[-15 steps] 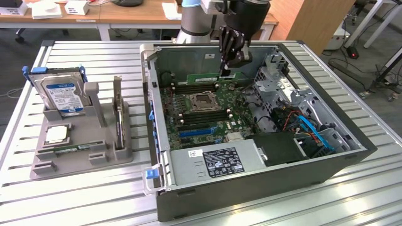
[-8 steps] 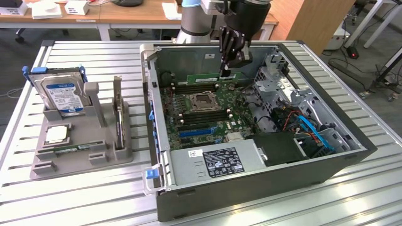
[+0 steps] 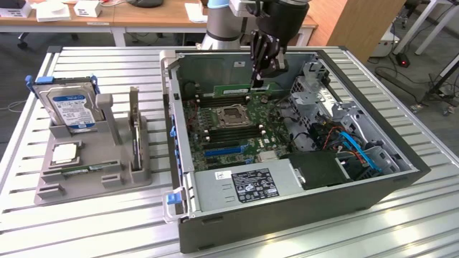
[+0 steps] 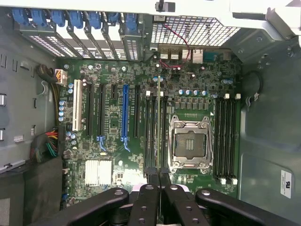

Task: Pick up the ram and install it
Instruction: 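Insert the ram into the slot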

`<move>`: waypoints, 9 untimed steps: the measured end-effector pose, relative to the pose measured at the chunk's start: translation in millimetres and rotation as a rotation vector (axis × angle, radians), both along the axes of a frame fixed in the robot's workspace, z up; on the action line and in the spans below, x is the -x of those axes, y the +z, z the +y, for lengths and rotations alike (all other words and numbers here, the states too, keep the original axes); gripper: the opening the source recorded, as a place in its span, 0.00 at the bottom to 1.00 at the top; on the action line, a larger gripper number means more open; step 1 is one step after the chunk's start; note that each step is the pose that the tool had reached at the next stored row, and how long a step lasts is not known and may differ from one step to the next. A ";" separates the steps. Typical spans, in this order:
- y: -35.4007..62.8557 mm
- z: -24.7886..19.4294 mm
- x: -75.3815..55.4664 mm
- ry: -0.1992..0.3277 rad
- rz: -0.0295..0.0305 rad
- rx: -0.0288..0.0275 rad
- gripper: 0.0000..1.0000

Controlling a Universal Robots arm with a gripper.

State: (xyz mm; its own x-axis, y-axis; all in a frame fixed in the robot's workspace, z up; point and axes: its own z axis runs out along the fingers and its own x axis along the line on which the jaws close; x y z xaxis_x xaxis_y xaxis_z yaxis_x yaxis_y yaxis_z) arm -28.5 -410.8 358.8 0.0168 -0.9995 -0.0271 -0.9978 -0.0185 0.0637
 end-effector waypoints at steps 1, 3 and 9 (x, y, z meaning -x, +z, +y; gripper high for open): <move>-1.0 0.0 0.0 0.000 -0.0001 0.0000 0.11; -3.5 0.0 0.0 0.000 0.0000 0.0001 0.11; -9.5 0.0 0.0 0.000 0.0000 -0.0001 0.11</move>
